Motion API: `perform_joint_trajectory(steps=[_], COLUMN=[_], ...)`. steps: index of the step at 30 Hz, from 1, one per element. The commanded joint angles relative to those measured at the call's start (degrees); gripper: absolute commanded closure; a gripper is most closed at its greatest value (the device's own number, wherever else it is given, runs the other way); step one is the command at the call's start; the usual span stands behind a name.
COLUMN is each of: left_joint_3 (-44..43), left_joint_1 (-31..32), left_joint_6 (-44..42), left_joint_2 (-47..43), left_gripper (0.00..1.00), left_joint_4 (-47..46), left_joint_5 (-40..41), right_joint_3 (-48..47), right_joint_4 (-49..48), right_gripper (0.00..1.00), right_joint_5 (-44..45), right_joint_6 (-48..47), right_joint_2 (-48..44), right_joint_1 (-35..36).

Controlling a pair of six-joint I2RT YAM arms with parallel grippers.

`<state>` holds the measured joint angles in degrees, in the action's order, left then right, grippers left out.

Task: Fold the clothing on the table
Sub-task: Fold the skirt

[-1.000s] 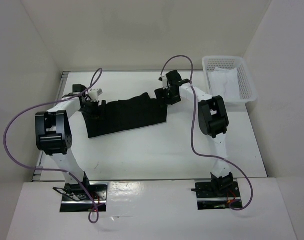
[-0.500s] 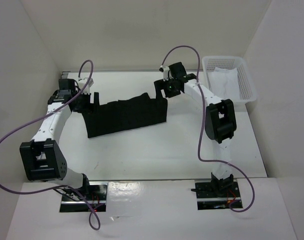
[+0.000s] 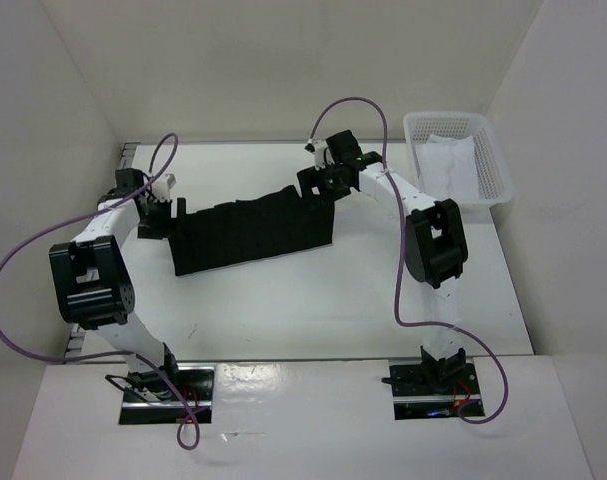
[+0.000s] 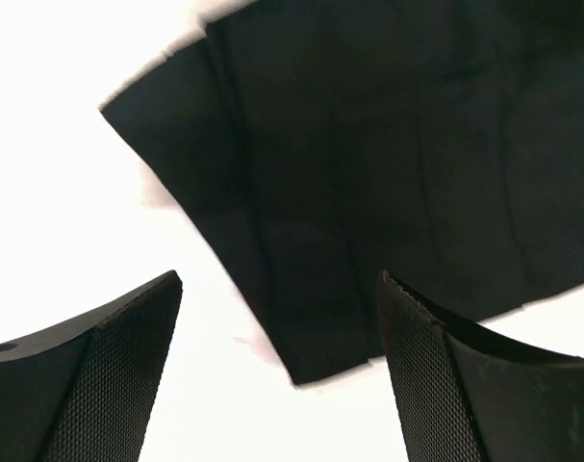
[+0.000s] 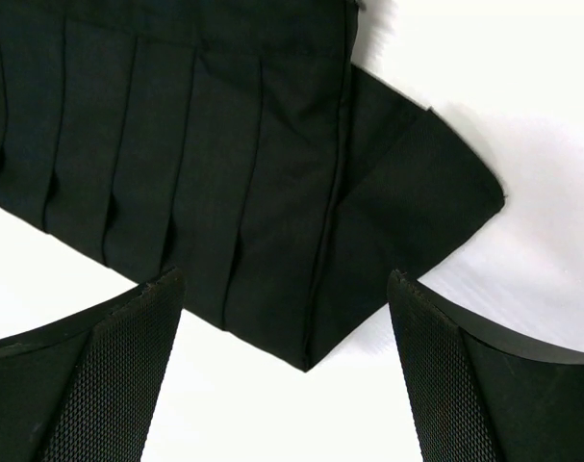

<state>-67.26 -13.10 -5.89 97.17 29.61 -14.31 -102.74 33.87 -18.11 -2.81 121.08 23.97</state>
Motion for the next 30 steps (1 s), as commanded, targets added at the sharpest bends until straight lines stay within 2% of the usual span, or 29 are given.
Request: perform_joint_trajectory(steps=[1, 12, 20, 30], left_joint_3=[-3.3, -9.6, -11.5, -13.3], left_joint_1=[-1.7, -5.4, -7.6, -7.6], left_joint_6=[-3.7, -9.2, -9.2, -9.8], left_joint_2=[2.6, 14.2, 16.8, 21.4], left_gripper=[0.12, 0.12, 0.12, 0.12], left_joint_4=[-2.5, -3.2, -3.7, -2.4], left_joint_5=[-4.1, -10.6, -10.0, -16.9], right_joint_3=[0.6, 0.6, 0.6, 0.6], right_joint_4=[-1.2, -0.6, -0.6, -0.6], right_gripper=[0.10, 0.10, 0.10, 0.10], right_joint_5=[-1.1, -3.4, -5.1, -6.1], right_joint_6=[-1.1, -1.1, -1.6, -1.1], right_joint_2=[-3.0, -3.0, -3.5, -3.5], right_joint_1=[0.0, 0.0, 0.0, 0.0])
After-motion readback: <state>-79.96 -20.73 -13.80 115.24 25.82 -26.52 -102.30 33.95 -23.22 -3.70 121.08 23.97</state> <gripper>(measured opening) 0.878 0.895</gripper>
